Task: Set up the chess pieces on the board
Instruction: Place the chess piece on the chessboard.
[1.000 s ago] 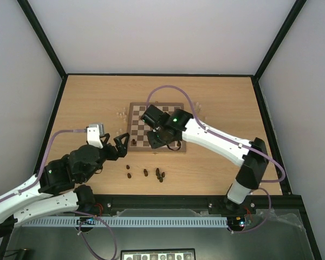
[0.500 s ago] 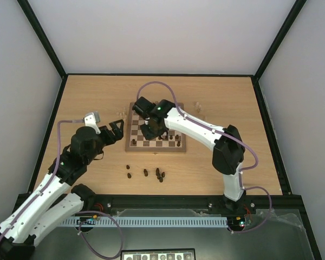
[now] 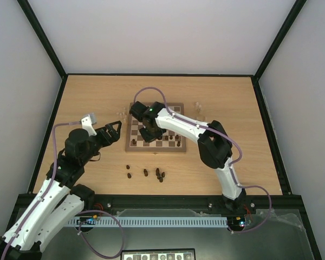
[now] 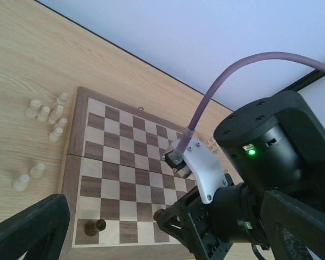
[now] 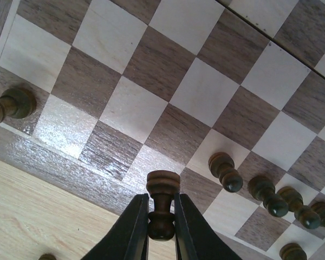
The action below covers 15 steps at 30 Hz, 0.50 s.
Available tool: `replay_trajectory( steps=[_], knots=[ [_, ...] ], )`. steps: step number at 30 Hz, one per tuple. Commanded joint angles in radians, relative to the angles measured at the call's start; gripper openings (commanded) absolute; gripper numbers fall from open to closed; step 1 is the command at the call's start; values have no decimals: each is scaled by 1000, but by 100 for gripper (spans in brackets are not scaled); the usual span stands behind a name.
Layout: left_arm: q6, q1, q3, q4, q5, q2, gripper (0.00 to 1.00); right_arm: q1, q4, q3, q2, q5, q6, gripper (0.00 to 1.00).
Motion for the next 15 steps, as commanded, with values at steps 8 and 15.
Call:
replay_trajectory(
  steps=[8,15],
  knots=[
    [16,12,34,-7,6,-11,100,-27,-55,51,62,3,-37,14],
    [20,13,36,-13,0,-12,100,-35,-50,65,93,-9,-45,14]
  ],
)
